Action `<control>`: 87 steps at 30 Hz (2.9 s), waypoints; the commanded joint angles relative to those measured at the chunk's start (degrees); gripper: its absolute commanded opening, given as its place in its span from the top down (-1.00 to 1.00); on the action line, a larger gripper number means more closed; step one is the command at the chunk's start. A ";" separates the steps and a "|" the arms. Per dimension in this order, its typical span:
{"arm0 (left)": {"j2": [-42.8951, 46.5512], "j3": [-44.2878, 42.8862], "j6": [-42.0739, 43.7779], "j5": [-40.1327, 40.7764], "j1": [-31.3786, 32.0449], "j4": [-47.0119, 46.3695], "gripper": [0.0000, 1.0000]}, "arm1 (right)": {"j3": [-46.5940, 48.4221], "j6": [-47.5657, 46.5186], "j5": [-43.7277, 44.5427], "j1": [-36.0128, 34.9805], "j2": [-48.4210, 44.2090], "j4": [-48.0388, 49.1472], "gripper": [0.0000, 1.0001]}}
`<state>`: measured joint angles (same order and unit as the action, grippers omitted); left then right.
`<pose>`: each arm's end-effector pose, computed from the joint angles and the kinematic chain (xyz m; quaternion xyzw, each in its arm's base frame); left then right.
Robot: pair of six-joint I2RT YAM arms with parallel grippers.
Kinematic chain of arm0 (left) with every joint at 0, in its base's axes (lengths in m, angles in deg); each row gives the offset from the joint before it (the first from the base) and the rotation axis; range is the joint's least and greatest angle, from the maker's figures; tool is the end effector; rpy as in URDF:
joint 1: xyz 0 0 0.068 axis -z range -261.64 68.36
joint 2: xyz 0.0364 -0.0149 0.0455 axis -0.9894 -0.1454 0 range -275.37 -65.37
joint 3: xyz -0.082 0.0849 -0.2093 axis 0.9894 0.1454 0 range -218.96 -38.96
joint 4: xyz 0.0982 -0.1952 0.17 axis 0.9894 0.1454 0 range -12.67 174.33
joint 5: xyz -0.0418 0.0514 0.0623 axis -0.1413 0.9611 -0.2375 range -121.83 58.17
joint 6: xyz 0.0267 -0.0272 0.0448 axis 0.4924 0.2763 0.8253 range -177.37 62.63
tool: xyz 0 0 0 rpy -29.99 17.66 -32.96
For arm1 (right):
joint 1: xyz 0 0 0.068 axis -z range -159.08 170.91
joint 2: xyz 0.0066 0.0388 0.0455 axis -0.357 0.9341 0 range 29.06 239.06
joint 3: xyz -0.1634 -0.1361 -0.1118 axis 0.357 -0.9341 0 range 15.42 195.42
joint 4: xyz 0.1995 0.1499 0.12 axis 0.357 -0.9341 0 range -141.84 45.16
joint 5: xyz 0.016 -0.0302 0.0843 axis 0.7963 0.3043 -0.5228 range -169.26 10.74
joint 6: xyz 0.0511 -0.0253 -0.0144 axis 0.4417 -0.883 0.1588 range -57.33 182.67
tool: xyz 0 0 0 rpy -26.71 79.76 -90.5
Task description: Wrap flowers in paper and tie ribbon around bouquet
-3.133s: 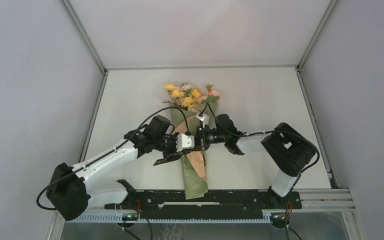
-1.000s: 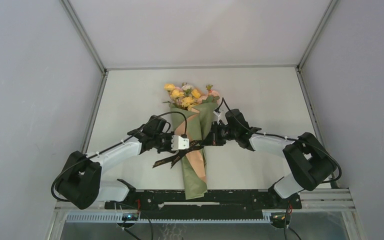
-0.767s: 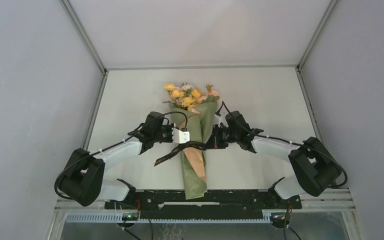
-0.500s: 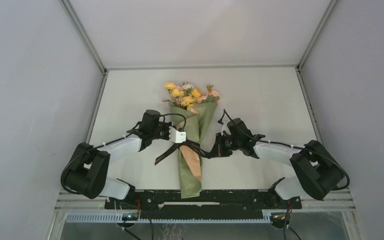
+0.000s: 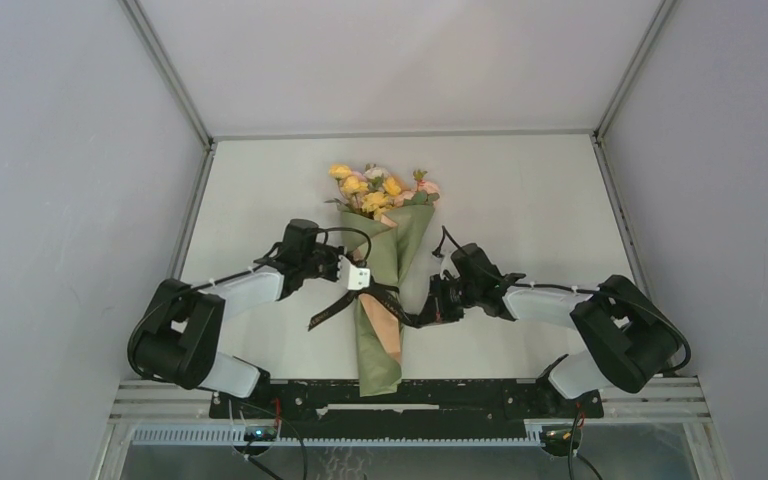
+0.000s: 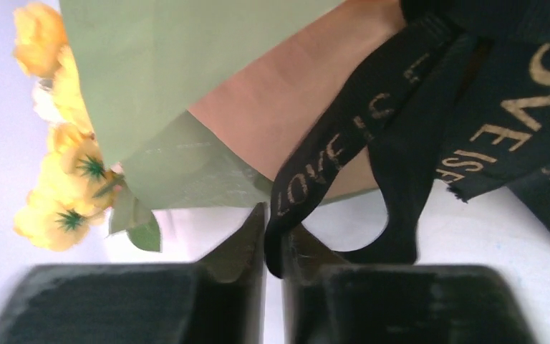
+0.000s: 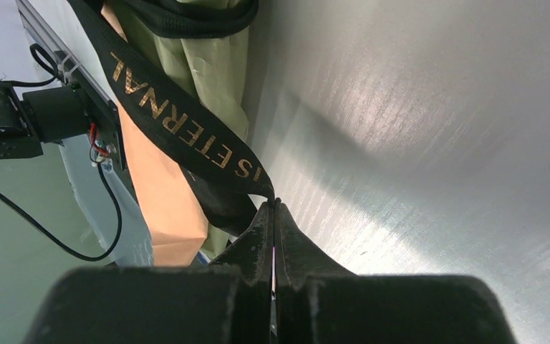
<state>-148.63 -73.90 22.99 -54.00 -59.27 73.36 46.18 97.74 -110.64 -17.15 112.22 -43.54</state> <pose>0.2646 -0.1263 0.1075 0.7531 0.5064 0.0295 0.4189 0.1981 0.1833 0.0857 -0.1137 0.9051 0.3958 0.1056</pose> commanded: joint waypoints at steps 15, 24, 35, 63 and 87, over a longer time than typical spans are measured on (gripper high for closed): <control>19.52 -8.66 4.03 -7.27 -1.53 39.64 -0.88 | 9.74 -5.98 7.58 0.78 -10.12 -8.85 0.11; 16.76 -3.75 -22.06 -7.06 11.29 24.94 -0.16 | 16.02 0.23 2.40 -1.15 0.42 6.52 0.11; 11.09 -2.32 -19.83 -2.05 12.67 16.32 0.00 | 15.99 0.84 0.28 -1.09 4.94 8.68 0.15; 15.06 -4.41 -18.32 -1.57 13.11 26.27 0.31 | 16.05 2.87 -2.02 -2.79 9.15 14.20 0.11; 18.24 -5.75 -16.15 -3.80 13.97 33.82 0.94 | 17.55 3.57 -2.12 -4.17 11.06 15.51 0.06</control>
<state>-133.37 -76.81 5.13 -54.31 -46.37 102.13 60.70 100.78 -112.78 -20.14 122.29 -30.56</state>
